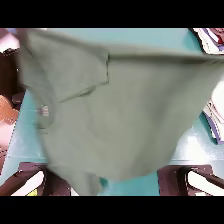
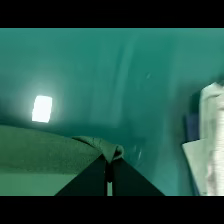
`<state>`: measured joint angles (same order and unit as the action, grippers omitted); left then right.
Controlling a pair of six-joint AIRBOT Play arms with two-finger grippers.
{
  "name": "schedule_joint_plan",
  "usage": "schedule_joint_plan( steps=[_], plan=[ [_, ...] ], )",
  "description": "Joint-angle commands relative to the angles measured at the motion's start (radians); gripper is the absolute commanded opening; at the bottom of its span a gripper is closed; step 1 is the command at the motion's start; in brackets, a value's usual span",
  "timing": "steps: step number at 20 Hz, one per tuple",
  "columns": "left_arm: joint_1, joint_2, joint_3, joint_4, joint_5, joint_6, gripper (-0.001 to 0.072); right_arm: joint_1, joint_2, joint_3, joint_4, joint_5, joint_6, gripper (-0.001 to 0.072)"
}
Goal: Fold the shirts.
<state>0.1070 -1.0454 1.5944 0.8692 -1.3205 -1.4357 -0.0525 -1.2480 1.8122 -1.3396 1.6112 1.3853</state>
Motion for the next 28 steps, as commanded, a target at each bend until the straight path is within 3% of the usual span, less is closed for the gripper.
schedule_joint_plan(
  steps=[1,4,8,11,14,19,23,28],
  plan=[
    [0.000,-0.184,-0.234,-0.003,0.018,0.060,0.0033,0.041,-0.199,-0.090,0.001,-0.054,0.000,0.0013],
    [0.000,-0.389,-0.225,-0.032,0.102,0.137,0.0033,0.045,-0.380,-0.020,0.002,-0.086,-0.022,0.0013],
    [0.000,-0.578,-0.058,-0.079,0.245,0.162,0.0033,0.045,-0.540,0.170,0.004,-0.153,-0.020,0.0012],
    [0.000,-0.622,0.061,-0.053,0.296,0.163,0.0033,0.045,-0.575,0.250,0.006,-0.177,0.014,0.0013],
    [0.001,-0.618,0.105,-0.022,0.241,0.217,0.0033,0.045,-0.534,0.161,0.009,-0.201,0.014,0.0012],
    [0.000,-0.613,0.047,0.249,-0.040,0.171,0.0031,0.047,-0.420,-0.122,0.008,-0.251,0.014,0.0012],
    [-0.007,-0.591,-0.123,0.271,0.007,0.160,0.0032,0.073,-0.328,-0.358,0.009,-0.364,0.013,0.0012],
    [-0.057,-0.592,-0.229,0.269,0.019,0.159,0.0037,0.108,-0.294,-0.502,0.013,-0.438,0.023,0.0018]
  ],
)
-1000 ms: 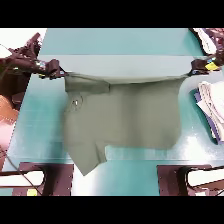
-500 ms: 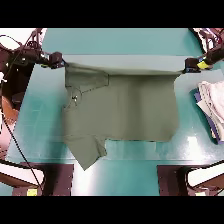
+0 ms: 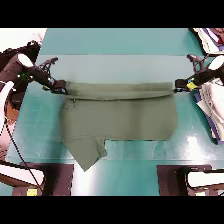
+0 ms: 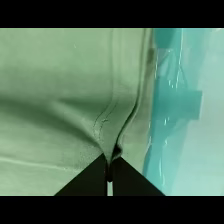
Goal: Fold the shirts.
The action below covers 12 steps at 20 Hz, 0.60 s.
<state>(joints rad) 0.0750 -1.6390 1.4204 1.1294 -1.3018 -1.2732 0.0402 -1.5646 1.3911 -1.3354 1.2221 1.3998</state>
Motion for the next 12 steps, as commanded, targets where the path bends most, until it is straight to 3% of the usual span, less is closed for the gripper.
schedule_joint_plan(
  steps=[1,2,3,7,12],
  plan=[
    [-0.025,0.002,-0.055,0.008,-0.006,-0.011,0.0145,0.015,0.023,-0.079,0.009,-0.037,0.017,0.0124],
    [-0.021,0.006,-0.055,0.015,-0.019,-0.035,0.0430,0.013,0.027,-0.072,0.008,-0.023,0.017,0.0373],
    [-0.013,0.017,-0.055,0.031,-0.032,-0.060,0.0483,0.004,0.032,-0.055,0.009,0.001,0.017,0.0447],
    [0.045,0.156,-0.103,0.050,-0.077,-0.089,0.0478,-0.025,0.138,-0.039,0.009,0.046,0.016,0.0445],
    [0.056,0.465,-0.507,0.105,-0.089,-0.164,0.0478,-0.027,0.340,-0.188,0.009,0.055,0.013,0.0445]
  ],
)
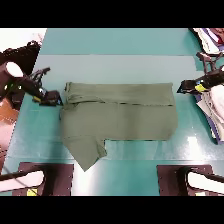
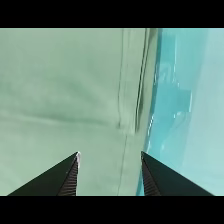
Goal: Fold the shirts.
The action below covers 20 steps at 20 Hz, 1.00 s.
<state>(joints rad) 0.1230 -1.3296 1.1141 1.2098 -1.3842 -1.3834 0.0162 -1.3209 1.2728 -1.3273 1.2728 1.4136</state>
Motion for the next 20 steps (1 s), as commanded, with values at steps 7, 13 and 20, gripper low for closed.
schedule_joint_plan(
  steps=[7,13,20],
  plan=[
    [0.007,0.497,-0.694,-0.103,0.018,-0.120,0.0478,-0.003,0.251,-0.240,0.001,-0.066,-0.001,0.0442],
    [0.008,0.497,-0.772,-0.218,0.128,-0.127,0.0477,-0.002,0.251,-0.192,0.002,-0.046,0.000,0.0442],
    [0.008,0.497,-0.774,-0.277,0.186,-0.071,0.0065,-0.003,0.251,-0.185,0.077,-0.015,0.000,0.0441]
  ],
)
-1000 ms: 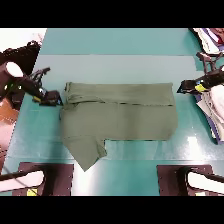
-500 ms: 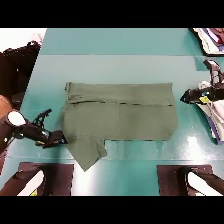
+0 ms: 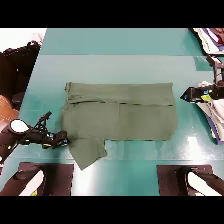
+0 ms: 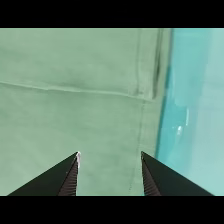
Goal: Fold the shirts.
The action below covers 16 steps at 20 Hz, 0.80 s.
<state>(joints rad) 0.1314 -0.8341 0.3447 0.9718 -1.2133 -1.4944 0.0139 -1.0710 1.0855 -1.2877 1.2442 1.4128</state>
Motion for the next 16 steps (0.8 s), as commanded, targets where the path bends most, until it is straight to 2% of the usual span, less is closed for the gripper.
schedule_joint_plan(
  steps=[1,5,10,14,16],
  plan=[
    [-0.001,0.002,-0.005,-0.059,0.016,0.058,0.0034,-0.001,0.001,0.002,0.035,0.027,0.000,0.0442],
    [-0.001,0.002,0.009,-0.094,0.001,0.080,0.0033,-0.073,0.019,-0.050,0.029,0.145,0.000,0.0441],
    [-0.001,0.002,0.040,-0.103,-0.012,0.100,0.0033,-0.285,0.119,-0.368,0.042,0.218,-0.012,0.0447],
    [-0.001,0.002,0.040,-0.125,-0.009,0.108,0.0033,-0.298,0.094,-0.536,0.214,0.123,-0.087,0.0447],
    [-0.001,0.002,0.040,-0.126,-0.008,0.108,0.0033,-0.245,0.045,-0.552,0.220,0.073,-0.090,0.0434]
  ],
)
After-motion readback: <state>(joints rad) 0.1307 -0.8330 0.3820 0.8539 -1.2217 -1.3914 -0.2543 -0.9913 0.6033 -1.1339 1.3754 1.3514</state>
